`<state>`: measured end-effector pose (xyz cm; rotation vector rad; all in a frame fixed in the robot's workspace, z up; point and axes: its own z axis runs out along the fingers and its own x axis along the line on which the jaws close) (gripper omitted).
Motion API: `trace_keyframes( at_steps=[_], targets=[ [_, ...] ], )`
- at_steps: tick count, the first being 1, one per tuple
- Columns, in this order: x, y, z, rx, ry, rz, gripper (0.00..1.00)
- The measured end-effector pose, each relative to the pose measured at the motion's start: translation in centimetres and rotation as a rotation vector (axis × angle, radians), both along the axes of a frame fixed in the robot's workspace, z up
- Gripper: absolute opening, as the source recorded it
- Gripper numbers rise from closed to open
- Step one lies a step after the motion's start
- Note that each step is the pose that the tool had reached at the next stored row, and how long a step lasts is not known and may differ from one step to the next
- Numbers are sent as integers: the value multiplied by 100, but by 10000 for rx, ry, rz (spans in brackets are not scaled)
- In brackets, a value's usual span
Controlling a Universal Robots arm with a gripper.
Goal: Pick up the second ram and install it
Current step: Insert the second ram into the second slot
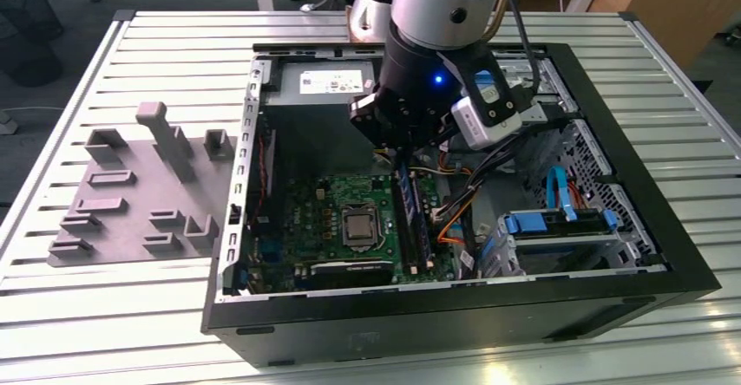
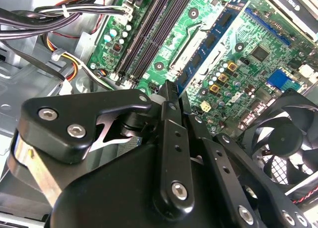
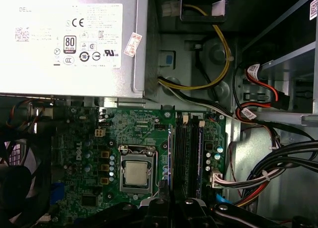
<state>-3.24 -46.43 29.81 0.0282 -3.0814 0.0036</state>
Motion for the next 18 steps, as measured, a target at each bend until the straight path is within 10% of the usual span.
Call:
trace_keyframes(
  at_steps=[18],
  targets=[
    [9,0,-75,1,0,-1,14]
  ],
)
